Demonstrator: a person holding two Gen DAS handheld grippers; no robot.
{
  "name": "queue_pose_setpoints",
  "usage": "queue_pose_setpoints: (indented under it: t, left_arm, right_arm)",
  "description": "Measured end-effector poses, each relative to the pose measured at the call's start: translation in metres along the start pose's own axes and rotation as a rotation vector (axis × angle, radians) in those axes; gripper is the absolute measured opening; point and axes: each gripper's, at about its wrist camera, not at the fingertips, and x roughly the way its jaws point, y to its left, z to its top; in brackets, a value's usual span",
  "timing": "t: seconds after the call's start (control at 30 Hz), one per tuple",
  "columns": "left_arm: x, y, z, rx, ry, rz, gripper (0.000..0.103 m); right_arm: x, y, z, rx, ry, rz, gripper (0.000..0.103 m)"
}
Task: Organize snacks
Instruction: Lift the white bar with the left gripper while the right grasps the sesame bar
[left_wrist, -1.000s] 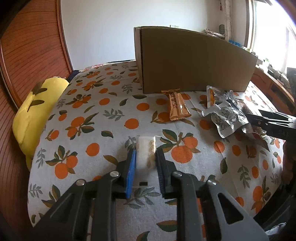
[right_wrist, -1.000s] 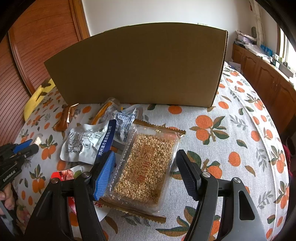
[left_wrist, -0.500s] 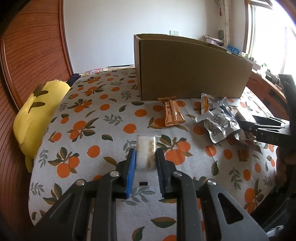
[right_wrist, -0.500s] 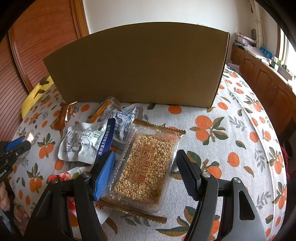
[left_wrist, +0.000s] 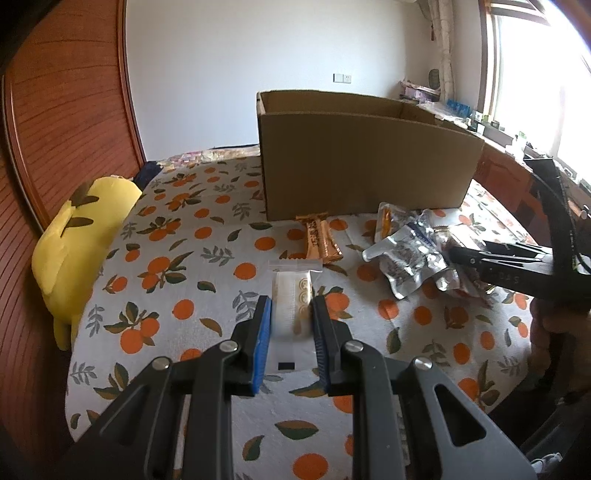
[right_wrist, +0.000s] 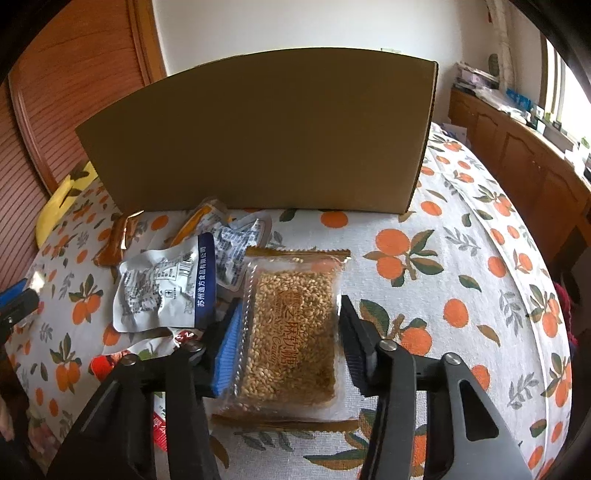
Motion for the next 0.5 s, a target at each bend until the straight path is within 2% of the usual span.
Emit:
queue_pose_setpoints:
  t: [0.23, 0.5]
  left_arm:
    - [-0.020, -0.005, 0.006, 0.004, -0.031, 0.012, 0.019]
    - [-0.062, -0.004, 0.017, 0.025, -0.091, 0.055, 0.019]
  right_arm:
    - [-0.002, -0.006, 0.000, 0.028, -0.006, 0.012, 0.045]
    - [-0.018, -0.007, -0.003, 0.009, -0.033, -0.007, 0.044]
